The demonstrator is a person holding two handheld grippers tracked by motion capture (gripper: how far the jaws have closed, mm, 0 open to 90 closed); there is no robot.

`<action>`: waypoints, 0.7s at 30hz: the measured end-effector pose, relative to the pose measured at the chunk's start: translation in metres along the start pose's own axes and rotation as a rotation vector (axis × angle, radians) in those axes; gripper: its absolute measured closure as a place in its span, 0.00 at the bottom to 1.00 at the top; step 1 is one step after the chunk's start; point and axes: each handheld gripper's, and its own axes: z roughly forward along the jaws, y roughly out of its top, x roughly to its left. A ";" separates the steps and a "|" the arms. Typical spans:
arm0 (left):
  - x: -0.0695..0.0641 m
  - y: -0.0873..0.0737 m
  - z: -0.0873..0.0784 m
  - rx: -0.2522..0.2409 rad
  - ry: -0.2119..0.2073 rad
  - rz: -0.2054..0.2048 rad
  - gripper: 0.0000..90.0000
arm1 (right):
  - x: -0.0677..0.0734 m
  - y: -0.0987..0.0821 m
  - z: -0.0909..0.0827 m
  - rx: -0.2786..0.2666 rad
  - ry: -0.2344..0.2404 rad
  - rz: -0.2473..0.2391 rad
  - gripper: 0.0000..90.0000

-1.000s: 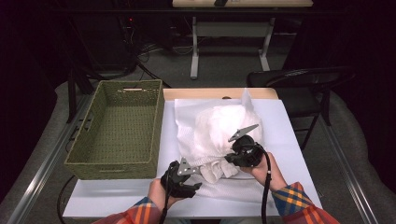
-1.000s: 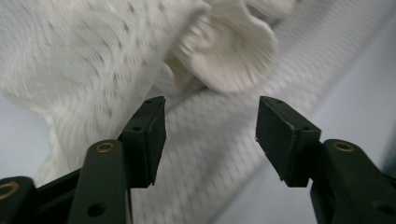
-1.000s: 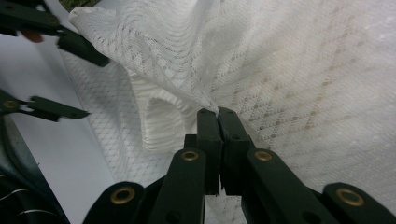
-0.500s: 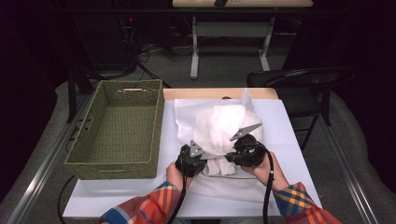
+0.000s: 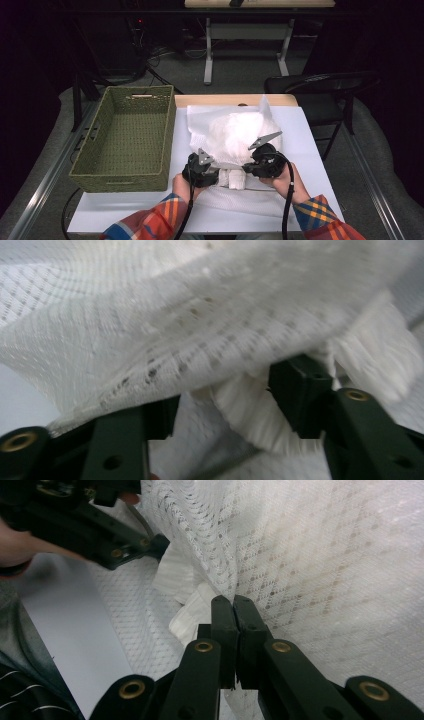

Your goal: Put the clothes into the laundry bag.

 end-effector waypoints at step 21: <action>-0.031 0.008 0.019 -0.022 -0.088 0.047 0.83 | 0.000 0.001 0.001 0.003 0.009 -0.002 1.00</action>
